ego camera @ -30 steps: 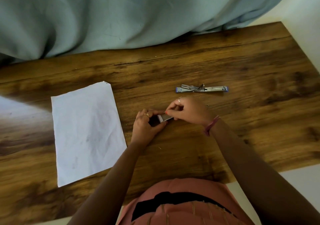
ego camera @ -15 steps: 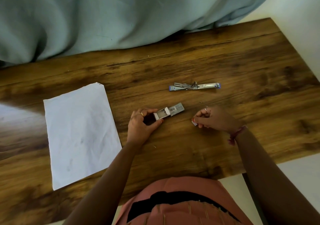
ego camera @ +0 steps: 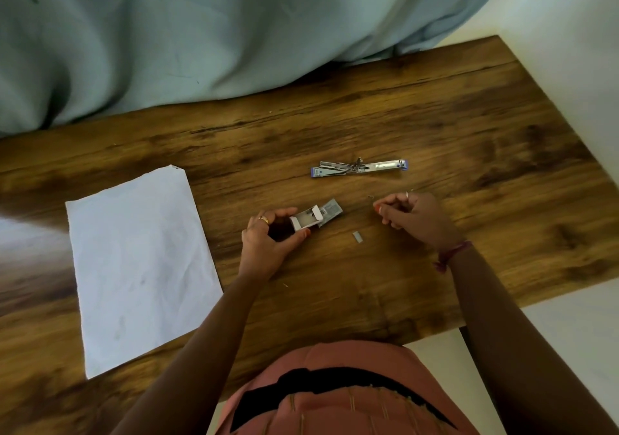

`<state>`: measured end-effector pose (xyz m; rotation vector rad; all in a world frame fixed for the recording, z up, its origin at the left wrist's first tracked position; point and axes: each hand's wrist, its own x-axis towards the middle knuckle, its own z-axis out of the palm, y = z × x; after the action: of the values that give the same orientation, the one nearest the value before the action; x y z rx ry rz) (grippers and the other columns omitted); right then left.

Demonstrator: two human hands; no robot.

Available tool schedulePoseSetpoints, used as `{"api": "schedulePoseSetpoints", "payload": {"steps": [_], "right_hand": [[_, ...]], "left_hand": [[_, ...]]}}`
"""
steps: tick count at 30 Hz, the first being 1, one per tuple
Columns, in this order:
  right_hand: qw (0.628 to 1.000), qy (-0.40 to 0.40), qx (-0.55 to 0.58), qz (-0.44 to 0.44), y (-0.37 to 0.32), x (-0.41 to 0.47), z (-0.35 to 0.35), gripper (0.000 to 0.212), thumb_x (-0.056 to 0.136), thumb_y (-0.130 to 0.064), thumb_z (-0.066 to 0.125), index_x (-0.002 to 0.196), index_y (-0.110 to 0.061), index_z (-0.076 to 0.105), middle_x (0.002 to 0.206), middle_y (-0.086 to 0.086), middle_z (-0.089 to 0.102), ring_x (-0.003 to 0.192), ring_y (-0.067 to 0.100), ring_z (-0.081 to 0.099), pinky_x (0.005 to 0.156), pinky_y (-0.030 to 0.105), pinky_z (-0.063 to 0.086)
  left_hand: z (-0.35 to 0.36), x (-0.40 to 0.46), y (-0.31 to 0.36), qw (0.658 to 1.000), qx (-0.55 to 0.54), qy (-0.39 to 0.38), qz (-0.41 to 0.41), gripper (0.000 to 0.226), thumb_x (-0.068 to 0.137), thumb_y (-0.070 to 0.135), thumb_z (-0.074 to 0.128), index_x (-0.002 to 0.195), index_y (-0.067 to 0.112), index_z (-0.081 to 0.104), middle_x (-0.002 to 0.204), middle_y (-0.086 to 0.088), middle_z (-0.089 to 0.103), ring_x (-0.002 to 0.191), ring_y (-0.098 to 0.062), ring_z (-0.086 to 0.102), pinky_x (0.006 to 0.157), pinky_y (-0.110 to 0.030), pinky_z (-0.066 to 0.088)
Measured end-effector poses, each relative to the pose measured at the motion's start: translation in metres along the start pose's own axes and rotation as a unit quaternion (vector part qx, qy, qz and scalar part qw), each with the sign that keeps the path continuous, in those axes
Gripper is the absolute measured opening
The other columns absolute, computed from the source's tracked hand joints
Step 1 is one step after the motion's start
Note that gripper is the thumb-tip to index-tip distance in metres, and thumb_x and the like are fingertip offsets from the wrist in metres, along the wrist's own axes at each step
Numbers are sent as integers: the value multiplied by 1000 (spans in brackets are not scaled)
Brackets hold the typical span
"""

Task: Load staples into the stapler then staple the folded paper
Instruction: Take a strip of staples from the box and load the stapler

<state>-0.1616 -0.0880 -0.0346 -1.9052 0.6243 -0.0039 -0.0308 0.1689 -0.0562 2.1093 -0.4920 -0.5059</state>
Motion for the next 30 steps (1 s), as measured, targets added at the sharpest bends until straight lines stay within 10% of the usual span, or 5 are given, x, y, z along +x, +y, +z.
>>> {"api": "schedulePoseSetpoints", "payload": {"steps": [30], "right_hand": [[952,95,-257,-140,1,28,12,9,82,-16,68,87,-9,70,84,4,65,75,11,56,72,24,47]], "left_hand": [[14,4,10,1000,-24,-8,-3,41,70,43,76,101,52,51,118,19,56,118,-17,50,97,-49,47]]}}
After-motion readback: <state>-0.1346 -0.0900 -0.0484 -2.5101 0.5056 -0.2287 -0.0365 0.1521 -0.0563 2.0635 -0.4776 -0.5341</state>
